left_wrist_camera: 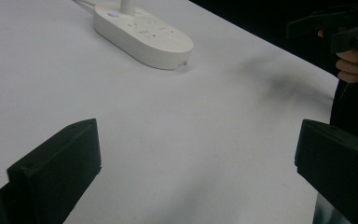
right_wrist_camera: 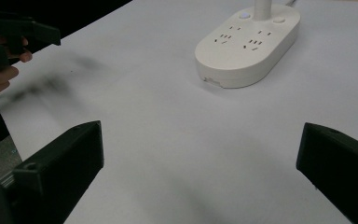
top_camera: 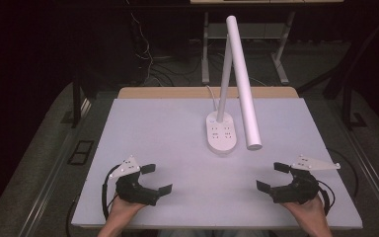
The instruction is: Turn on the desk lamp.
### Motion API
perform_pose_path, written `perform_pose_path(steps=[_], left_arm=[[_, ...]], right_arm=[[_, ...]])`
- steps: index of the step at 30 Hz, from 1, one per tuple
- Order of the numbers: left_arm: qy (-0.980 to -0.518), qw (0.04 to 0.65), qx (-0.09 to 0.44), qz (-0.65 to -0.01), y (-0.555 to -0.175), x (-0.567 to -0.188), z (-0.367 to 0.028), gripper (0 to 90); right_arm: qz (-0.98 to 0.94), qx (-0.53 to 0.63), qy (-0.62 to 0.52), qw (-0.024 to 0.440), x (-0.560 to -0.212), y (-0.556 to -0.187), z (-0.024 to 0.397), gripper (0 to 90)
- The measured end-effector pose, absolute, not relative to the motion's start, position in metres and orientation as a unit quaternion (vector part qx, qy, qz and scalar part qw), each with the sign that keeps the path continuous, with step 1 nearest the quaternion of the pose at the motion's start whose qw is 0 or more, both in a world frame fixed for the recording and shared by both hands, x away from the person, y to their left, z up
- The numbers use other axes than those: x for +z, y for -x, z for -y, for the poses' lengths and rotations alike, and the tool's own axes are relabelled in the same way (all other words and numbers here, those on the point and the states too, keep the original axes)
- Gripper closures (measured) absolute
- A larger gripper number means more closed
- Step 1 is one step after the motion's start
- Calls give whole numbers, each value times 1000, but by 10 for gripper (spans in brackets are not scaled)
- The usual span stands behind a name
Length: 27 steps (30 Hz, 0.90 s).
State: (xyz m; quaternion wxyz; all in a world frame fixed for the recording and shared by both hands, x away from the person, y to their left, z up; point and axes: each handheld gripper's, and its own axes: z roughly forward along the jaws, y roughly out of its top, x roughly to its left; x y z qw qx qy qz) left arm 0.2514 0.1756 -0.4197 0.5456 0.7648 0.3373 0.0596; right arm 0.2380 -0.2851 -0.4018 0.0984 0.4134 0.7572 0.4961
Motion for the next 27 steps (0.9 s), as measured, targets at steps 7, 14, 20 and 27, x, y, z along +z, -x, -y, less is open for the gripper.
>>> perform_pose_path(steps=[7, 14, 20, 27], left_arm=[[-762, 548, 62, -339, -251, -420, -177, 0], [-763, 548, 61, -337, -251, -420, -177, 0], [-762, 549, 61, -337, -251, -420, -176, 0], [-761, 550, 61, -339, -251, -420, -177, 0]], right_arm=[[-751, 503, -420, 81, -403, -239, 290, 3], [-752, 499, -423, 80, -402, -239, 292, 3], [-756, 493, -423, 80, -399, -241, 293, 3], [-753, 494, -429, 76, -396, -245, 300, 3]])
